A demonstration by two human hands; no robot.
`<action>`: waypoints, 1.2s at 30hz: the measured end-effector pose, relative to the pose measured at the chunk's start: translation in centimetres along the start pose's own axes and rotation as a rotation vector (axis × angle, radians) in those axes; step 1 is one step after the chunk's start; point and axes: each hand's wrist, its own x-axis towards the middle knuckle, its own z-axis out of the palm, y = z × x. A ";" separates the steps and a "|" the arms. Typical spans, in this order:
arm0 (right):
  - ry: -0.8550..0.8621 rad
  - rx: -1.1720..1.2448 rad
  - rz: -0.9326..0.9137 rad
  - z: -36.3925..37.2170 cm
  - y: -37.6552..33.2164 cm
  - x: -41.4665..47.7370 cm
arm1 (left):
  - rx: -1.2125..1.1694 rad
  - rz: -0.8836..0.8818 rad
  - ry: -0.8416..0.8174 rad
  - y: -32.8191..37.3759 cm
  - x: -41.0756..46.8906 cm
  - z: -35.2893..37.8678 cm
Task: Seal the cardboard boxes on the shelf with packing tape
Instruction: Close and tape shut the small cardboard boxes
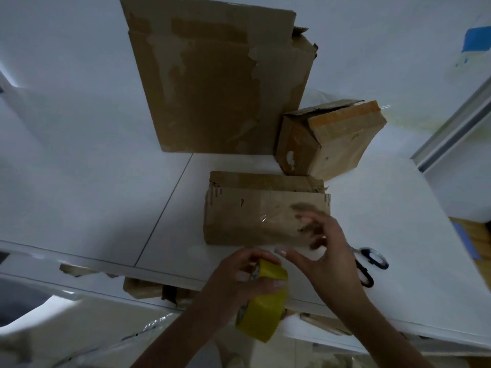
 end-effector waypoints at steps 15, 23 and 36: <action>-0.422 -0.689 -0.086 6.8 -1.6 6.8 | -0.380 0.024 0.392 1.6 -2.2 -10.3; -0.611 -0.267 -0.201 1.1 1.0 7.6 | -0.450 -0.026 0.323 -0.4 -1.8 -10.5; -0.291 -0.615 -0.148 1.1 -0.3 0.1 | -0.285 -0.022 0.053 -0.3 0.0 -7.6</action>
